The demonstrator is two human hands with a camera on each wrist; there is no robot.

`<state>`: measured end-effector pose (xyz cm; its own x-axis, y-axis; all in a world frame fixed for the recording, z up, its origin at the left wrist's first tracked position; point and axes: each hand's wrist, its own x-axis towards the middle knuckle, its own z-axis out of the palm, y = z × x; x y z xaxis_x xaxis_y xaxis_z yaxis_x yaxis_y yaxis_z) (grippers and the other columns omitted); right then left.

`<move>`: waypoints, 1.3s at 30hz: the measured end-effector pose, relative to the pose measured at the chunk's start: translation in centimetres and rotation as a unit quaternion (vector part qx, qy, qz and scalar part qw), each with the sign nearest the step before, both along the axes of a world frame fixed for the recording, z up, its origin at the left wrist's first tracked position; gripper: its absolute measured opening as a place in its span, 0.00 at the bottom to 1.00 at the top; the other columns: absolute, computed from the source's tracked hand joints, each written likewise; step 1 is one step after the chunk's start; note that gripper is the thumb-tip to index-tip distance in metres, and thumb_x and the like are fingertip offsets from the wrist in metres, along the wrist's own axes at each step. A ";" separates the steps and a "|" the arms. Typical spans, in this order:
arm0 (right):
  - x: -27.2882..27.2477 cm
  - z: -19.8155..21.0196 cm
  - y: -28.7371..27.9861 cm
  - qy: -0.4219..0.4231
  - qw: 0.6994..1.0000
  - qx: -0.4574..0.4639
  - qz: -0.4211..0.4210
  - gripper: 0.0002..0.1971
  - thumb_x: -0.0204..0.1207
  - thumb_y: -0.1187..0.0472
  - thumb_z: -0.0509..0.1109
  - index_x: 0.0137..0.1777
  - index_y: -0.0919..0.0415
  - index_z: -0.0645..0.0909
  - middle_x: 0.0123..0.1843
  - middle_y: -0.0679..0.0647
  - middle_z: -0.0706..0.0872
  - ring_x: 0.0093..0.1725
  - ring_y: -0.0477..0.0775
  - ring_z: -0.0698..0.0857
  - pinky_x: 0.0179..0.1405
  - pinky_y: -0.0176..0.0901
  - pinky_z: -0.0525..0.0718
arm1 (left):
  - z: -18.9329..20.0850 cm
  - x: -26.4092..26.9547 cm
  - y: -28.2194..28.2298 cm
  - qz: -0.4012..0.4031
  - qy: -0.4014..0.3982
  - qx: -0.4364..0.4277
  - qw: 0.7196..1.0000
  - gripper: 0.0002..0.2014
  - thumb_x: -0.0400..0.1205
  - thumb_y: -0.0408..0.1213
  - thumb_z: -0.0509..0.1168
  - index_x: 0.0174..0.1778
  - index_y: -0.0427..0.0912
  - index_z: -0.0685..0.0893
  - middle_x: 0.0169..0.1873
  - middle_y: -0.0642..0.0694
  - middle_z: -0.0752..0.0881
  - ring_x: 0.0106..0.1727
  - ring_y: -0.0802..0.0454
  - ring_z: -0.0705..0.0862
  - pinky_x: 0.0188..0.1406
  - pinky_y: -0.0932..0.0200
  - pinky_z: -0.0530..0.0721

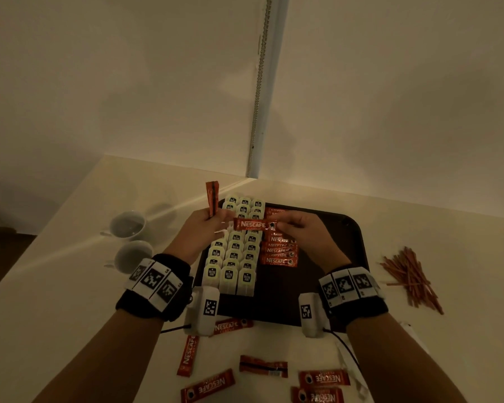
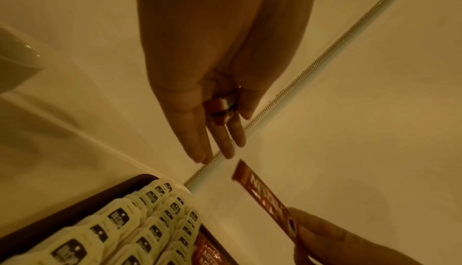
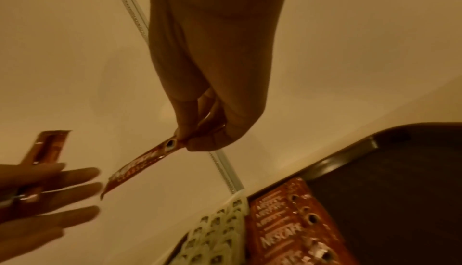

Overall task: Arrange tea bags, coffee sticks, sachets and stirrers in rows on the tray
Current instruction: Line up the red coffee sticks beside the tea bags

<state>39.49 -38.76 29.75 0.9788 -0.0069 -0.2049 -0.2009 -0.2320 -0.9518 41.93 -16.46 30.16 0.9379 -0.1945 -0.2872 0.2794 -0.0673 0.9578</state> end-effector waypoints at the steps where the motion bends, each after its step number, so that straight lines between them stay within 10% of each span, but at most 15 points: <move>1: 0.0 -0.6 -0.6 -0.001 1.000 -0.018 -0.014 0.10 0.78 0.68 0.66 0.49 0.53 0.84 0.52 0.50 0.86 0.52 0.51 0.87 0.53 0.46 0.87 | -0.2 0.0 0.1 0.008 -0.006 0.014 1.000 0.13 0.88 0.39 0.55 0.50 0.43 0.85 0.45 0.49 0.87 0.49 0.56 0.85 0.48 0.65 0.81; 9: -2.5 -7.2 -4.4 0.080 0.982 -0.171 -0.029 0.10 0.77 0.67 0.67 0.44 0.49 0.81 0.56 0.50 0.85 0.54 0.48 0.84 0.50 0.36 0.82 | -1.5 -0.3 2.0 0.069 0.084 0.022 0.994 0.29 0.88 0.56 0.44 0.43 0.41 0.85 0.21 0.53 0.69 0.21 0.57 0.65 0.25 0.61 0.63; 25: -2.4 -10.6 -3.5 0.131 0.959 -0.225 -0.109 0.08 0.76 0.65 0.70 0.54 0.58 0.82 0.59 0.53 0.83 0.54 0.44 0.78 0.55 0.36 0.76 | -2.5 -1.4 3.0 0.060 -0.054 0.045 0.996 0.06 0.82 0.29 0.64 0.52 0.41 0.84 0.41 0.46 0.85 0.33 0.62 0.85 0.37 0.71 0.82; 39: -2.5 -10.6 -3.1 0.153 0.950 -0.239 -0.130 0.10 0.75 0.64 0.71 0.55 0.61 0.80 0.55 0.55 0.83 0.48 0.46 0.80 0.42 0.33 0.77 | -2.2 -1.4 2.0 0.086 -0.047 0.019 0.995 0.11 0.72 0.22 0.73 0.42 0.44 0.86 0.31 0.47 0.91 0.38 0.49 0.88 0.47 0.60 0.87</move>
<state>37.02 -41.91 19.17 0.8264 -0.4049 -0.3914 -0.5607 -0.5275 -0.6382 40.51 -14.43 27.93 0.9794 -0.0196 -0.2011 0.1995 -0.0633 0.9778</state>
